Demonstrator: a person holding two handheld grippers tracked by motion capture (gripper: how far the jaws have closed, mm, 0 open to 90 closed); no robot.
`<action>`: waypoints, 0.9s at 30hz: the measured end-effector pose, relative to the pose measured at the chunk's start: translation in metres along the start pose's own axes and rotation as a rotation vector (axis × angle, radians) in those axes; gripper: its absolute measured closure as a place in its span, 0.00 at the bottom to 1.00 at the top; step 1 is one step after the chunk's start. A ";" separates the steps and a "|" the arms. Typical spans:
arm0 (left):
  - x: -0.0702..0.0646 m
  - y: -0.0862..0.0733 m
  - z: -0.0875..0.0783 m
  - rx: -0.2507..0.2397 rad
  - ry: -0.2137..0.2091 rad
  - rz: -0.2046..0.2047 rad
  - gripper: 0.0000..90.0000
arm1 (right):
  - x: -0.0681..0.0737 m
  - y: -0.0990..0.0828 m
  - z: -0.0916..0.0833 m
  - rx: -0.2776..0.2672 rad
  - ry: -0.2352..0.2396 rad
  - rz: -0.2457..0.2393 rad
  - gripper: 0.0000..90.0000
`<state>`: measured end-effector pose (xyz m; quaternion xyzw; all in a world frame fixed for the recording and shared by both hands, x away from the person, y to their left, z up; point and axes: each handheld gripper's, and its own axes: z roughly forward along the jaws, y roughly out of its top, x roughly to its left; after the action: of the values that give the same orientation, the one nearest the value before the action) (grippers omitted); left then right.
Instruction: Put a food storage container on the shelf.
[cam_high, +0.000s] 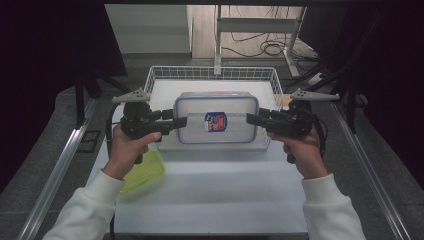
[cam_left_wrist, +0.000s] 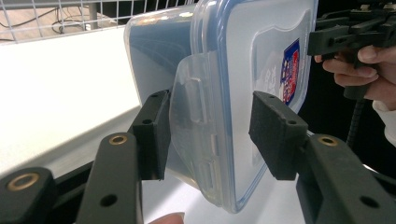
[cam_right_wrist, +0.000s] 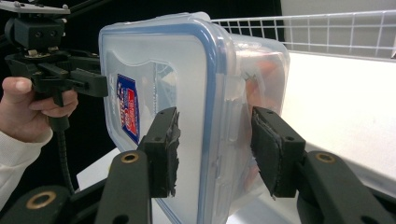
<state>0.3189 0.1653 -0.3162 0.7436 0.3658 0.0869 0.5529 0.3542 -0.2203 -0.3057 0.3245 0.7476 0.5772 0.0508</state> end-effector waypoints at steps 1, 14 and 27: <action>0.002 0.002 0.001 0.003 0.002 0.004 0.55 | -0.002 0.002 0.001 -0.002 0.000 0.004 0.59; 0.023 0.026 0.012 0.012 -0.005 -0.012 0.55 | -0.022 0.023 0.014 0.000 -0.002 0.028 0.59; 0.048 0.044 0.023 0.028 -0.002 -0.038 0.55 | -0.044 0.046 0.032 0.018 -0.006 0.066 0.59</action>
<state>0.3856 0.1731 -0.2989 0.7443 0.3805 0.0705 0.5443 0.4222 -0.2123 -0.2883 0.3512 0.7416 0.5708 0.0312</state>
